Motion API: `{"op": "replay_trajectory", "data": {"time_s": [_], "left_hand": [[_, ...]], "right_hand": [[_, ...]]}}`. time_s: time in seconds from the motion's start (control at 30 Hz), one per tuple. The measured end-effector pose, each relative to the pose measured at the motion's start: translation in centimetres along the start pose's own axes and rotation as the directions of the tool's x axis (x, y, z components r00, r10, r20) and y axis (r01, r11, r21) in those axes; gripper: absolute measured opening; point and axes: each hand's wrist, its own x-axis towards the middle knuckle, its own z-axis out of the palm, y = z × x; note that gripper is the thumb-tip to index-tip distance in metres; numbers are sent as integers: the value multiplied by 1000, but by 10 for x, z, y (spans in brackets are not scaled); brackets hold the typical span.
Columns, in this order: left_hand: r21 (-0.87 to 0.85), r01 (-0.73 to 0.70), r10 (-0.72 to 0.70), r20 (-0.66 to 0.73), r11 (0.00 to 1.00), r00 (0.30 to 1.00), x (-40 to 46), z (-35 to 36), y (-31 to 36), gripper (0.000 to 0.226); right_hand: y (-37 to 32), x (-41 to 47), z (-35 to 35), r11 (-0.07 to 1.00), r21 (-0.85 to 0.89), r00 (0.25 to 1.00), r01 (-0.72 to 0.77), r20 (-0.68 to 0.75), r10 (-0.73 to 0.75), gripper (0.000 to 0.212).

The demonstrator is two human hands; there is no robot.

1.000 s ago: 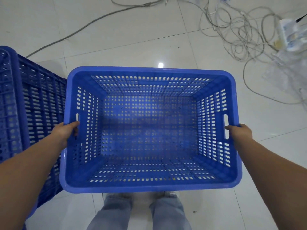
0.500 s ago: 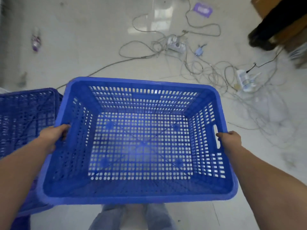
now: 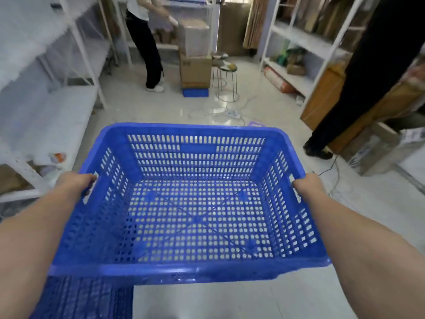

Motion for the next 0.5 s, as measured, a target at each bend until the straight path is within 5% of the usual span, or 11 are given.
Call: {"op": "replay_trajectory", "data": {"time_s": [0.5], "left_hand": [[-197, -112, 72, -200, 974, 977, -87, -189, 105, 38]], "right_hand": [[-164, -77, -104, 946, -73, 945, 315, -62, -320, 25]]}}
